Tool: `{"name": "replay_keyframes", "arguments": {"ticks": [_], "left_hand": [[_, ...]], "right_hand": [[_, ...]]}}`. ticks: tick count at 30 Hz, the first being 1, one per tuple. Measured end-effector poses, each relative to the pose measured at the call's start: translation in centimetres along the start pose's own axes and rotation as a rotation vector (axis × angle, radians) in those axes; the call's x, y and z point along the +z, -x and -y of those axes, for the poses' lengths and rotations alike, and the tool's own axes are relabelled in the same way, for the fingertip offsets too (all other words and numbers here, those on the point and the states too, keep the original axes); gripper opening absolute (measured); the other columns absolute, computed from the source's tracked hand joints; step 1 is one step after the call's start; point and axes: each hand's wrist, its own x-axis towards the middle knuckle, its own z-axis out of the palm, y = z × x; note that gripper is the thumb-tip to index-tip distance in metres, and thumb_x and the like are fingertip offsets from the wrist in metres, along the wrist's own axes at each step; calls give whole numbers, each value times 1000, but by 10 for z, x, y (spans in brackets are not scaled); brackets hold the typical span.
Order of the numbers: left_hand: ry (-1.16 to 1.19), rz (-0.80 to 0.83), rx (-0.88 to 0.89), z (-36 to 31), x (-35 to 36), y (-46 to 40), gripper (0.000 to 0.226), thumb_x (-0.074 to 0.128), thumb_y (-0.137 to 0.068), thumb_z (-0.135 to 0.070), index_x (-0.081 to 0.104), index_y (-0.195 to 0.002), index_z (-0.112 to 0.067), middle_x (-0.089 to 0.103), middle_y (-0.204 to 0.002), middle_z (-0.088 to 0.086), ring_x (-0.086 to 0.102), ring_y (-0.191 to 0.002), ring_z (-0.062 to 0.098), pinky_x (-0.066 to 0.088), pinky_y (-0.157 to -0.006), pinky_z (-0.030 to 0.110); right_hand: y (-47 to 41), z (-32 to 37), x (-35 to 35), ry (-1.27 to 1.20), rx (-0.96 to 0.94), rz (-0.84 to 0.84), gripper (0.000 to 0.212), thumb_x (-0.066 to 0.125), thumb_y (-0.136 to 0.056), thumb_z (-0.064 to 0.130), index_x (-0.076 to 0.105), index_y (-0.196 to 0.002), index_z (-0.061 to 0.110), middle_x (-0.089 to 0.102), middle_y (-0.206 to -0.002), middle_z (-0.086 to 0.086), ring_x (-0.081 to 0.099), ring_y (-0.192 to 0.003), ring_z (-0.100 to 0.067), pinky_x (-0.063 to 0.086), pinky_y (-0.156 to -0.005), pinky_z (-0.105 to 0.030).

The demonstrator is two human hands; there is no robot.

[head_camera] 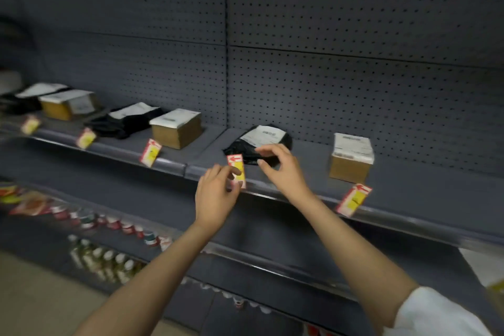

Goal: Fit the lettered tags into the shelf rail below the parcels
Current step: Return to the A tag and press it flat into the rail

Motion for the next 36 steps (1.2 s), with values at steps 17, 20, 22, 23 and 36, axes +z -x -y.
{"name": "replay_keyframes", "arguments": {"ticks": [17, 20, 22, 23, 36], "left_hand": [[-480, -222, -331, 301, -327, 28, 18, 68, -75, -18, 60, -92, -19, 61, -88, 4, 56, -86, 25, 44, -71, 34], [-510, -246, -388, 332, -362, 38, 16, 68, -77, -21, 60, -91, -20, 61, -89, 4, 56, -85, 27, 48, -72, 39], [-522, -265, -417, 353, -377, 41, 16, 68, -78, -22, 60, -92, -20, 62, -90, 3, 57, -86, 25, 49, -74, 41], [-524, -274, -434, 362, -382, 42, 17, 68, -78, -23, 60, -93, -20, 62, -91, 3, 57, -86, 25, 49, -75, 41], [-548, -234, -428, 526, -394, -58, 23, 67, -77, -25, 58, -98, -22, 61, -95, 0, 57, -92, 21, 50, -75, 39]], "right_hand": [[-76, 194, 396, -315, -237, 413, 21, 63, -84, 9, 65, -100, 22, 60, -101, 6, 60, -91, -10, 52, -86, -36], [-80, 215, 445, -371, -242, 456, 23, 62, -83, 7, 65, -100, 22, 62, -102, 4, 60, -91, -9, 52, -86, -39], [-86, 228, 472, -402, -246, 486, 23, 62, -83, 6, 65, -100, 23, 60, -102, 7, 60, -93, -8, 52, -88, -39], [-90, 233, 484, -416, -249, 497, 24, 62, -84, 6, 65, -99, 24, 60, -102, 8, 60, -94, -8, 52, -88, -38], [-214, 238, 647, -361, -312, 559, 25, 62, -84, 9, 63, -101, 28, 56, -101, 11, 56, -89, -2, 52, -83, -30]]}}
